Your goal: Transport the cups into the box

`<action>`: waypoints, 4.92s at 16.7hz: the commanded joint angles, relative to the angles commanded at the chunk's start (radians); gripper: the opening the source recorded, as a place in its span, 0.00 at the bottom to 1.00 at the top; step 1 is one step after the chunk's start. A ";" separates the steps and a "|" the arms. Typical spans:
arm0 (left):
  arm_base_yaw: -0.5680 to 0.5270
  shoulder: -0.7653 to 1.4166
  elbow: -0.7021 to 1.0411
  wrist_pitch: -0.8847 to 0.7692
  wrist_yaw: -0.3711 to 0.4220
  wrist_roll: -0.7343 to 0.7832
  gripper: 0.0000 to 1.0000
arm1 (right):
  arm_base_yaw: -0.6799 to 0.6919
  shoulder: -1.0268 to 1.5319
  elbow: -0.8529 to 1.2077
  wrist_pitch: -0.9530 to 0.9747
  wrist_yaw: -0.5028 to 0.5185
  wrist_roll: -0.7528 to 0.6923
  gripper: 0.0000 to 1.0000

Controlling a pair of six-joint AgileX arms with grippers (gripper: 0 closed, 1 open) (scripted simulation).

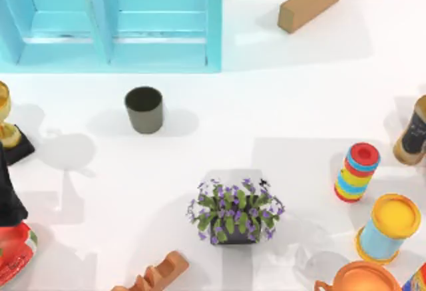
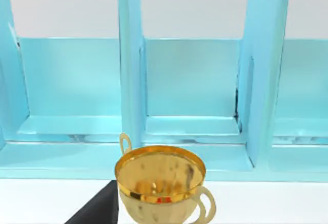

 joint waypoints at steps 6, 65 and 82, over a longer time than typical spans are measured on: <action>0.000 0.000 0.000 0.000 0.000 0.000 1.00 | -0.190 -0.316 -0.351 0.002 0.012 -0.209 0.00; 0.000 0.000 0.000 0.000 0.000 0.000 1.00 | -0.226 -0.318 -0.215 -0.121 0.011 -0.262 1.00; 0.000 0.000 0.000 0.000 0.000 0.000 1.00 | 0.832 0.611 0.844 -0.096 0.270 0.719 1.00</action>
